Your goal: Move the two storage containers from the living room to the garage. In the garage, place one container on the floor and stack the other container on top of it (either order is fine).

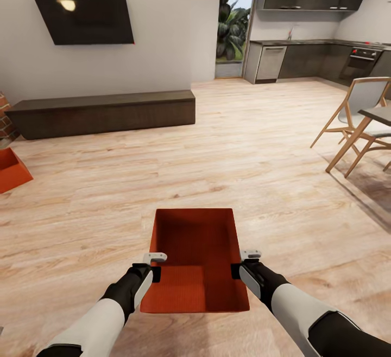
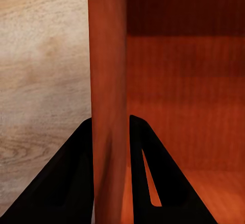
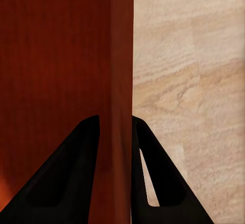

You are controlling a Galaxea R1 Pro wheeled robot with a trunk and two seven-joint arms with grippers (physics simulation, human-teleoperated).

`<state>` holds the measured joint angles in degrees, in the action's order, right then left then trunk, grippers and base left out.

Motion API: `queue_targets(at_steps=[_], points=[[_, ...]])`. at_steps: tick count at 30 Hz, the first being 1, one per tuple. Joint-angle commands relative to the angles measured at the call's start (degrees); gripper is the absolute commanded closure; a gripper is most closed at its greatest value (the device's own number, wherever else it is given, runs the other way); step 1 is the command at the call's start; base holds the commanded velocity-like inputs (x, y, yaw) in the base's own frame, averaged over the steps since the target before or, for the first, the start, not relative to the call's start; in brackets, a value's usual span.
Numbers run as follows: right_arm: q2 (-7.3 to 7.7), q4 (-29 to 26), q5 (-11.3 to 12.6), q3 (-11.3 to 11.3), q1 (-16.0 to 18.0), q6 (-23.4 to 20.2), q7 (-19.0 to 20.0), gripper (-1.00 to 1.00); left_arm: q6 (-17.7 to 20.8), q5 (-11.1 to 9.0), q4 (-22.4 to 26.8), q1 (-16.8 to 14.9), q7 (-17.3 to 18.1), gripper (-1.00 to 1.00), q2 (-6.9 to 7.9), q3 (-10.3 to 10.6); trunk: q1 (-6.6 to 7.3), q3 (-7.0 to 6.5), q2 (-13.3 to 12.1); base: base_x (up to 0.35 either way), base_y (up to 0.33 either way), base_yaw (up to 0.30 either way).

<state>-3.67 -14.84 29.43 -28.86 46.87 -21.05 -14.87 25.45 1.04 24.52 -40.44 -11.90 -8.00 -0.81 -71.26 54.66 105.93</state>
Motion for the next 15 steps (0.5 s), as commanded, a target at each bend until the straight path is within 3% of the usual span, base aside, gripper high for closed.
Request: queue_targets(at_steps=[1,15], points=[[0.06,-0.74,1.07,-2.25,0.06,-0.06,0.62,1.0,3.82,1.34,-1.34,0.01,-0.49,1.0,0.44,0.67,0.23,-0.14,-0.39,0.0,0.0,0.0],[0.06,-0.72,1.07,-2.25,0.06,-0.49,0.63,1.0,3.84,1.33,-1.37,0.01,-0.49,1.0,0.44,0.68,3.31,-2.66,-6.01,0.0,0.0,0.0]])
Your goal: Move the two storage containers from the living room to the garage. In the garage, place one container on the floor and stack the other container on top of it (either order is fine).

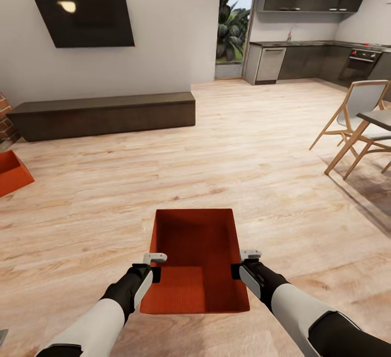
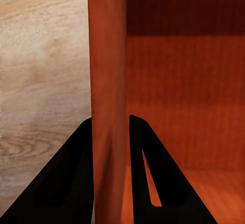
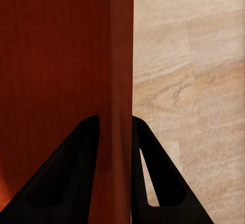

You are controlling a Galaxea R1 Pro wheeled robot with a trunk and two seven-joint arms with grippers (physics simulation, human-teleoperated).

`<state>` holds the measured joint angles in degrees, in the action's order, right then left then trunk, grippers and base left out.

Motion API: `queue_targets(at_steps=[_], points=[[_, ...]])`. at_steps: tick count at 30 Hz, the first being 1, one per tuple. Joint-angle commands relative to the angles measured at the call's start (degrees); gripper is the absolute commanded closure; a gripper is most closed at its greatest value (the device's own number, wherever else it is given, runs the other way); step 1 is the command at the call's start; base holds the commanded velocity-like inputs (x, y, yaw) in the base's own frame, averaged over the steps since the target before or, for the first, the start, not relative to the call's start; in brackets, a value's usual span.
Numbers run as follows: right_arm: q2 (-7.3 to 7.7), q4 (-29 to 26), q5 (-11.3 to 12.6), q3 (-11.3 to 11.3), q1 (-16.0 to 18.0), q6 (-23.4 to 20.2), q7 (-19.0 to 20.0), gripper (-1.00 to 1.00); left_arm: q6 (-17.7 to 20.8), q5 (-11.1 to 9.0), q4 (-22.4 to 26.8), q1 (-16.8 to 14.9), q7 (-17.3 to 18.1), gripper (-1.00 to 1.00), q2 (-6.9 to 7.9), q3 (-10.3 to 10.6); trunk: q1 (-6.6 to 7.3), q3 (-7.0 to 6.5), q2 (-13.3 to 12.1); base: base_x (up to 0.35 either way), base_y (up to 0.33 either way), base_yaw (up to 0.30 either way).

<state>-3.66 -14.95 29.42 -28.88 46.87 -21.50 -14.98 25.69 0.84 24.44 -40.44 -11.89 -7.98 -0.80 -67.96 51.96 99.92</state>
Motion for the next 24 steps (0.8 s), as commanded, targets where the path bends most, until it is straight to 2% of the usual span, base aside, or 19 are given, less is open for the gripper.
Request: queue_targets(at_steps=[1,24], points=[[0.06,-0.61,1.08,-2.23,0.07,-0.03,0.74,1.0,3.6,1.53,-1.31,0.01,-0.5,1.0,0.42,0.68,0.23,-0.14,-0.39,0.0,0.0,0.0],[0.06,-0.61,1.07,-2.23,0.07,0.02,0.74,1.0,3.64,1.53,-1.33,0.01,-0.5,1.0,0.42,0.67,5.28,-4.27,-9.62,0.0,0.0,0.0]])
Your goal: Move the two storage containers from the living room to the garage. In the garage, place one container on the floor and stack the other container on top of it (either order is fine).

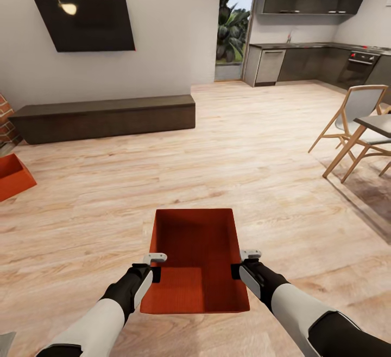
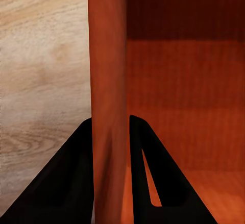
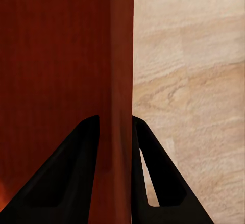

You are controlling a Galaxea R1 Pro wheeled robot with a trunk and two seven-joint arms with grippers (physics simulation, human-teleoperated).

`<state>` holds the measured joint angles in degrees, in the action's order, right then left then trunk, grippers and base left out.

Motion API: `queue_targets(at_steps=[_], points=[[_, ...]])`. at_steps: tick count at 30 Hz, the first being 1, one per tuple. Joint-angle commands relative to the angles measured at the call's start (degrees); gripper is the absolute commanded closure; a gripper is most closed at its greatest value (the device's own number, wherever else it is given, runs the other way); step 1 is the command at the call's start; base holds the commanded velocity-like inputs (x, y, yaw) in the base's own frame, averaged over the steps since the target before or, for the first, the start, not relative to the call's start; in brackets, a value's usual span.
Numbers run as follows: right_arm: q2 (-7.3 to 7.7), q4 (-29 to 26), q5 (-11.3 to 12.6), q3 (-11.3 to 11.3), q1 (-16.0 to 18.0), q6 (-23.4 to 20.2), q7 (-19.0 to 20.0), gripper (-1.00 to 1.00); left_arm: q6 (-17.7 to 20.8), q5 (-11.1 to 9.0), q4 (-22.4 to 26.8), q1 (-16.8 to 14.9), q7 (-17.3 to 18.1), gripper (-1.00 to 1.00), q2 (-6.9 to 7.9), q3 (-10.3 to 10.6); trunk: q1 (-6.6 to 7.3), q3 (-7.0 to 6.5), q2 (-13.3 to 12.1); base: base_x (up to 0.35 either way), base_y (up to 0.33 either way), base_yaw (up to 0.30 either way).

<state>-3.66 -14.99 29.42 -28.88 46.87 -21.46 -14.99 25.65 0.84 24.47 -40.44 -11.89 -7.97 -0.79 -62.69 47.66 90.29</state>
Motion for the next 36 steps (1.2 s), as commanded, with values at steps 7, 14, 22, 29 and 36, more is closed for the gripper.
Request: queue_targets(at_steps=[7,14,22,29,36], points=[[0.05,-0.57,1.08,-2.23,0.07,0.01,0.73,1.0,3.7,1.53,-1.36,0.01,-0.51,1.0,0.41,0.64,1.55,-1.22,-2.8,0.0,0.0,0.0],[0.05,-0.57,1.11,-2.23,0.07,0.01,0.75,1.0,3.7,1.53,-1.36,0.01,-0.51,1.0,0.41,0.66,3.09,-2.48,-5.61,0.0,0.0,0.0],[0.05,-0.57,1.08,-2.23,0.07,0.01,0.75,1.0,3.7,1.53,-1.36,0.01,-0.51,1.0,0.42,0.66,4.84,-3.91,-8.81,0.0,0.0,0.0],[0.14,-0.57,1.16,-2.23,0.07,0.46,0.75,1.0,3.64,1.53,-1.36,0.01,-0.51,1.0,0.42,0.67,6.38,-5.17,-11.62,0.0,0.0,0.0],[0.14,-0.57,1.18,-2.23,0.07,0.53,0.75,1.0,3.64,1.53,-1.36,0.01,-0.51,1.0,0.44,0.67,7.92,-6.43,-14.43,0.0,0.0,0.0]])
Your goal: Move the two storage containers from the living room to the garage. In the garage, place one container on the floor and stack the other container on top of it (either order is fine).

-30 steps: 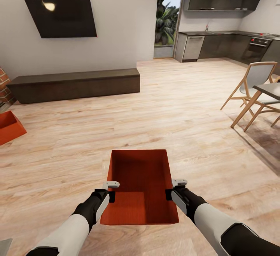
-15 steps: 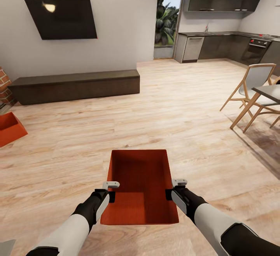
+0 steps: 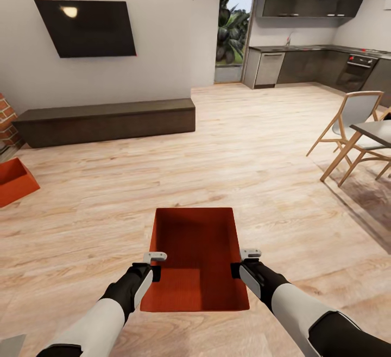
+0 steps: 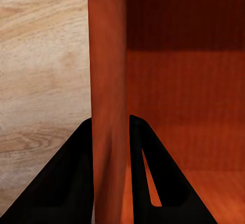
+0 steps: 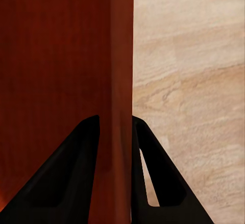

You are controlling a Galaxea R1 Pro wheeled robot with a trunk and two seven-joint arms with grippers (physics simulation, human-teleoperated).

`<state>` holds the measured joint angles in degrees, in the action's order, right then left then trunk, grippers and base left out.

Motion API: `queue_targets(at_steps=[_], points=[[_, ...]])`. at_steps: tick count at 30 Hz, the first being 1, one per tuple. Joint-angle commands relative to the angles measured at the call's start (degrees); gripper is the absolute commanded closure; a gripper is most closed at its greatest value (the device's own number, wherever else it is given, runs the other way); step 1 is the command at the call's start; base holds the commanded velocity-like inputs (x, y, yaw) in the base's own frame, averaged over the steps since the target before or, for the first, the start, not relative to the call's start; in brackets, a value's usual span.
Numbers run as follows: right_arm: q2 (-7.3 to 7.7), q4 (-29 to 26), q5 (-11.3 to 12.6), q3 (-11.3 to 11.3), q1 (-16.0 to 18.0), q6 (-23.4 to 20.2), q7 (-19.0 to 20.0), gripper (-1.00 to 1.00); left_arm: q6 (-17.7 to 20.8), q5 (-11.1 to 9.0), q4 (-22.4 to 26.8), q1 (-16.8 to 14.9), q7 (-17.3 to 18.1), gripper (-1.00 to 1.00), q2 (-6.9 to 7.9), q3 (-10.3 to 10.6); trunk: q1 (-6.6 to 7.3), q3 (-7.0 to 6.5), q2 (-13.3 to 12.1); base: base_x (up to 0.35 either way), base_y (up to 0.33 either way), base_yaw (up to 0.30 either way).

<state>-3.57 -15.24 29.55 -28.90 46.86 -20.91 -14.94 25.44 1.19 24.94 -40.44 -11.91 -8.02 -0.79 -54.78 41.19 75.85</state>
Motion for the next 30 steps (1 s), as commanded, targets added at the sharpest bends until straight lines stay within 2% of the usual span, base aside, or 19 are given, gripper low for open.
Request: queue_targets(at_steps=[1,30], points=[[0.05,-0.32,1.05,-2.21,0.08,-0.01,0.7,1.0,3.84,1.18,-1.83,0.01,-0.49,1.0,0.48,0.69,0.23,-0.14,-0.39,0.0,0.0,0.0],[0.05,-0.33,0.87,-2.15,0.08,0.25,0.7,1.0,3.83,1.18,-1.79,0.01,-0.57,1.0,0.51,0.66,6.6,-5.35,-12.02,0.0,0.0,0.0]])
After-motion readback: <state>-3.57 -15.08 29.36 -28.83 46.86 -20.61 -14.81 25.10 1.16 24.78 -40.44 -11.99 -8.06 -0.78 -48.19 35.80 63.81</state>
